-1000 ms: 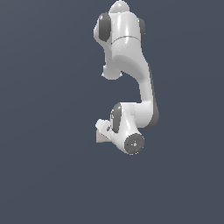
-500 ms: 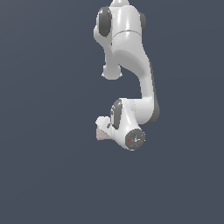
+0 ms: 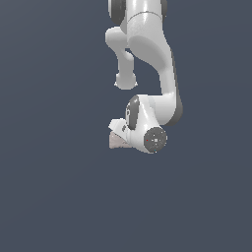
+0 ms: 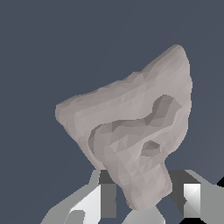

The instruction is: Pick up the object and move it to a goal position.

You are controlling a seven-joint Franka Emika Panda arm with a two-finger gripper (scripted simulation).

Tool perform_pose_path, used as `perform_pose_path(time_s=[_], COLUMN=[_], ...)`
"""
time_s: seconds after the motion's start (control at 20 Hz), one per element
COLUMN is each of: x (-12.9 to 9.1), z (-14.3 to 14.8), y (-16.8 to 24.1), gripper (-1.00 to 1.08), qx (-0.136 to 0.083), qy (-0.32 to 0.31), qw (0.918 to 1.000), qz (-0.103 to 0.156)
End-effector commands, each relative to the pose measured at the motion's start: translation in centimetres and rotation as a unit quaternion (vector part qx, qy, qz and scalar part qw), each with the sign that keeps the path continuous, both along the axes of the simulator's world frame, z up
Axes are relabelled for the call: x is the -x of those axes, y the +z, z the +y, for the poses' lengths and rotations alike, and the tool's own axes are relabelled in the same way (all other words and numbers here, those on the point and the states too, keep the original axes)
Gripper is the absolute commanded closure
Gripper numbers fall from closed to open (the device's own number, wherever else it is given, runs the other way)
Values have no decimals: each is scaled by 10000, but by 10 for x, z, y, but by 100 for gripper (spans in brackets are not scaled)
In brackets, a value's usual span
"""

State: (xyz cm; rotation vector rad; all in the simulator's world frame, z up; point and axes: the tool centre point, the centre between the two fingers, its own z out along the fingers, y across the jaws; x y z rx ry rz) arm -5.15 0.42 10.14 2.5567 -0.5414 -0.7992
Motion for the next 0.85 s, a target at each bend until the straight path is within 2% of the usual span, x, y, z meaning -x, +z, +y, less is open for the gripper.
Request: perform_pose_path(time_s=[0.0,0.4,0.8], x=[10,33,41], z=[2,7,9], y=[13,45,58], gripper=[108,108,108], qx=[-1,1,3], qy=[1,1,-1], qw=[10000,10000,10000], qz=[-3,-2,-3])
